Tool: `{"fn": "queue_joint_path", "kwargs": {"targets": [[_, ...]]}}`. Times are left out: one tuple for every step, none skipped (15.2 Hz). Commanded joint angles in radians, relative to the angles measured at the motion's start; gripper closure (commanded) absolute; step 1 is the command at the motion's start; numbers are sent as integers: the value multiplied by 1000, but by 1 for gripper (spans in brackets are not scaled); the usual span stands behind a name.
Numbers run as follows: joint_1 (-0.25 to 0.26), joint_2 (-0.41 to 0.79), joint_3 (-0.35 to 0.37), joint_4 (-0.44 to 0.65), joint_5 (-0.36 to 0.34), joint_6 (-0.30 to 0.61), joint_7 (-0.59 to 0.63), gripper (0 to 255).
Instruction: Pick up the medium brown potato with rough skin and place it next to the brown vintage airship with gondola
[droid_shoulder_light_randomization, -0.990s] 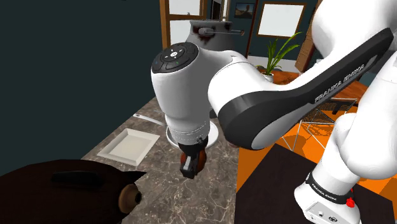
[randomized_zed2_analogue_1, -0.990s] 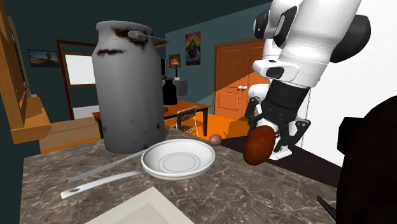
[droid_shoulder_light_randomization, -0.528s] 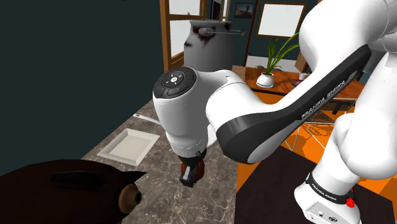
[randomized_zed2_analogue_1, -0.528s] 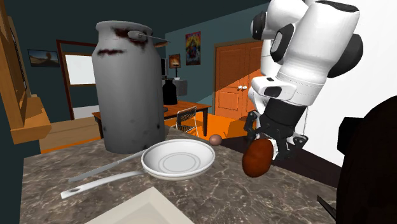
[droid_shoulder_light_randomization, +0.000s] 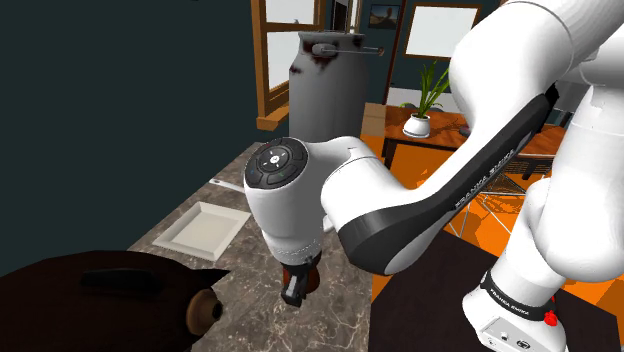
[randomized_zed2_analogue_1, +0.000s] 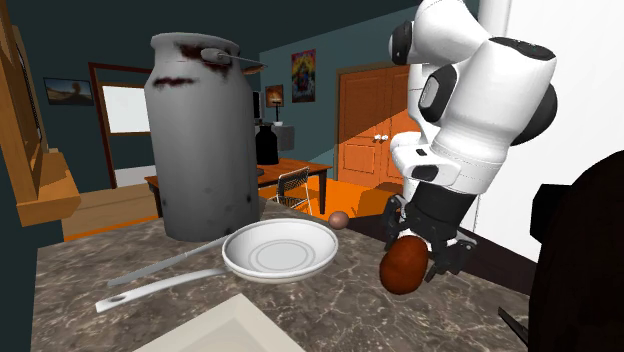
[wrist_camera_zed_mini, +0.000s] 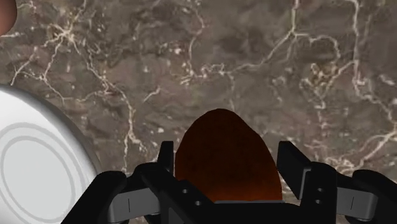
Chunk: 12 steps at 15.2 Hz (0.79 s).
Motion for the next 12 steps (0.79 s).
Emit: {"fn": "queue_joint_path", "kwargs": {"targets": [[2,12,0,-9,-4,6,8,255],[2,12,0,-9,-4,6,8,255],[2,12,0,-9,-4,6,8,255],[2,12,0,-9,-4,6,8,255],[2,12,0,-9,-4,6,8,255],[2,12,0,-9,-4,6,8,255],[2,12,0,-9,-4,6,8,255],[2,12,0,-9,-4,6,8,255],[3,15,0,-5,-6,3,9,0],[4,14,1,-4,-4,1,11,0],[5,14,2,-5,-5,2,12,0],[5,14,2,-5,-5,3,12,0]]}}
